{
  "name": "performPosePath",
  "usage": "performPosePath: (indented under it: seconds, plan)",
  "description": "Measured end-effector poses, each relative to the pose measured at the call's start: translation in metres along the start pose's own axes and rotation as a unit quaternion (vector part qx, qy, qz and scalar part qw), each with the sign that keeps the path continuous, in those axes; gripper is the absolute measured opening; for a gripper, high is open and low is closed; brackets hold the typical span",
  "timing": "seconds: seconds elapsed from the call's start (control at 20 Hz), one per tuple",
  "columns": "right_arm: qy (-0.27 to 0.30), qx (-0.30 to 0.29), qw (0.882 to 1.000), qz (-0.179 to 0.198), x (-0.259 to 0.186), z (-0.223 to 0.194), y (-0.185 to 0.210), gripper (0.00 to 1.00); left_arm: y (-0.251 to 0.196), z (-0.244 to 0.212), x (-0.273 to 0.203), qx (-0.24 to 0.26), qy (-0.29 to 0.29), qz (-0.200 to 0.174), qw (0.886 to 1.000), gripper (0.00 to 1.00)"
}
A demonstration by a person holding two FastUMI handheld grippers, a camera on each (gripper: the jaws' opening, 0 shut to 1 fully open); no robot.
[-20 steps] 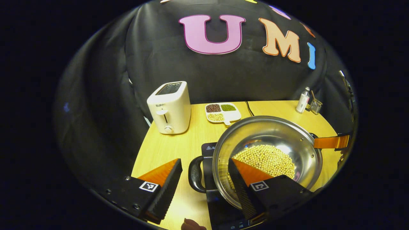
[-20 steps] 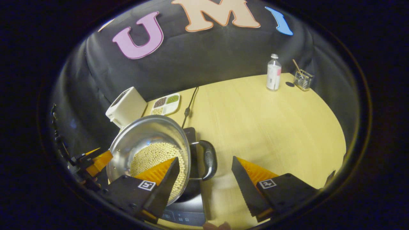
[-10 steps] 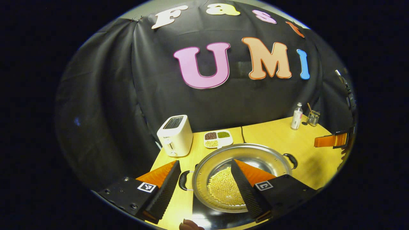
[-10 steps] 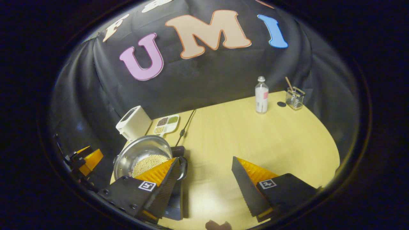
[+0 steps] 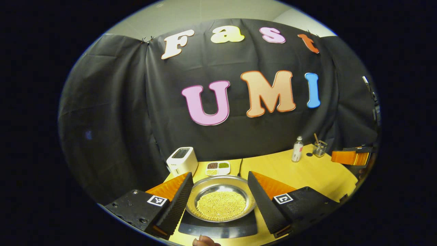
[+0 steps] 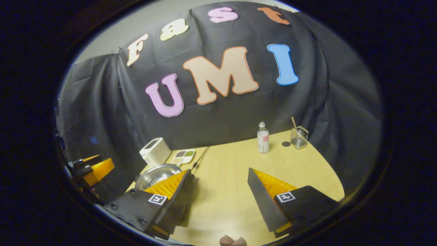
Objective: First push the handle of the pot to place it horizontally, then grasp the pot with both hands and set it on the induction cooktop.
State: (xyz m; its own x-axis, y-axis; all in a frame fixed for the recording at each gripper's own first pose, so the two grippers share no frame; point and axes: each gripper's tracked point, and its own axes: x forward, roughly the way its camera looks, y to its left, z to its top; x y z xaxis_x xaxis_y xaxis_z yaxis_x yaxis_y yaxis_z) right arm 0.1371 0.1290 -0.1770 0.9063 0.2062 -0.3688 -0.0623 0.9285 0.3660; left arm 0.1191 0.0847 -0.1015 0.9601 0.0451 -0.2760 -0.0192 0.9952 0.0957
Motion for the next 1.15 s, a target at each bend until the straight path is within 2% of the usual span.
performPosePath:
  seconds: [0.25,0.3,0.35,0.4,0.5,0.7,0.75,0.8,0.9,0.95,1.05,1.1,1.15]
  plan:
    - [-0.084,-0.024,0.996,-0.013,-0.047,0.078,-0.013,0.99,-0.044,0.084,-0.027,-0.015,-0.085,-0.032,0.996,0.97]
    - [-0.104,-0.03,0.994,-0.016,-0.062,0.097,-0.014,0.99,-0.049,0.096,-0.031,-0.021,-0.096,-0.038,0.994,1.0]
    - [-0.121,-0.038,0.992,-0.019,-0.07,0.111,-0.015,0.99,-0.054,0.104,-0.035,-0.026,-0.103,-0.042,0.993,0.93]
    - [-0.141,-0.049,0.989,-0.023,-0.079,0.123,-0.013,0.99,-0.057,0.109,-0.04,-0.03,-0.106,-0.048,0.993,1.0]
    - [-0.181,-0.08,0.98,-0.026,-0.099,0.146,-0.004,0.99,-0.06,0.122,-0.051,-0.041,-0.112,-0.055,0.991,1.0]
    - [-0.19,-0.109,0.975,-0.023,-0.128,0.142,0.017,0.99,-0.046,0.129,-0.077,-0.064,-0.123,-0.048,0.989,1.0]
    - [-0.191,-0.101,0.976,-0.021,-0.135,0.139,0.021,0.99,-0.043,0.126,-0.083,-0.056,-0.122,-0.046,0.99,0.96]
    - [-0.196,-0.096,0.976,-0.02,-0.142,0.141,0.025,0.99,-0.042,0.122,-0.087,-0.045,-0.12,-0.049,0.991,0.99]
    - [-0.199,-0.102,0.974,-0.034,-0.156,0.135,0.021,0.99,-0.041,0.117,-0.093,-0.032,-0.118,-0.053,0.991,0.97]
    - [-0.201,-0.101,0.974,-0.037,-0.162,0.132,0.022,0.99,-0.041,0.116,-0.097,-0.031,-0.119,-0.056,0.991,1.0]
    - [-0.203,-0.093,0.974,-0.04,-0.173,0.127,0.026,0.99,-0.037,0.116,-0.103,-0.03,-0.122,-0.056,0.991,0.96]
    - [-0.202,-0.091,0.974,-0.044,-0.176,0.123,0.024,0.93,-0.035,0.115,-0.105,-0.033,-0.122,-0.057,0.99,0.99]
    - [-0.197,-0.09,0.975,-0.047,-0.178,0.119,0.023,0.93,-0.036,0.113,-0.108,-0.035,-0.119,-0.059,0.99,0.99]
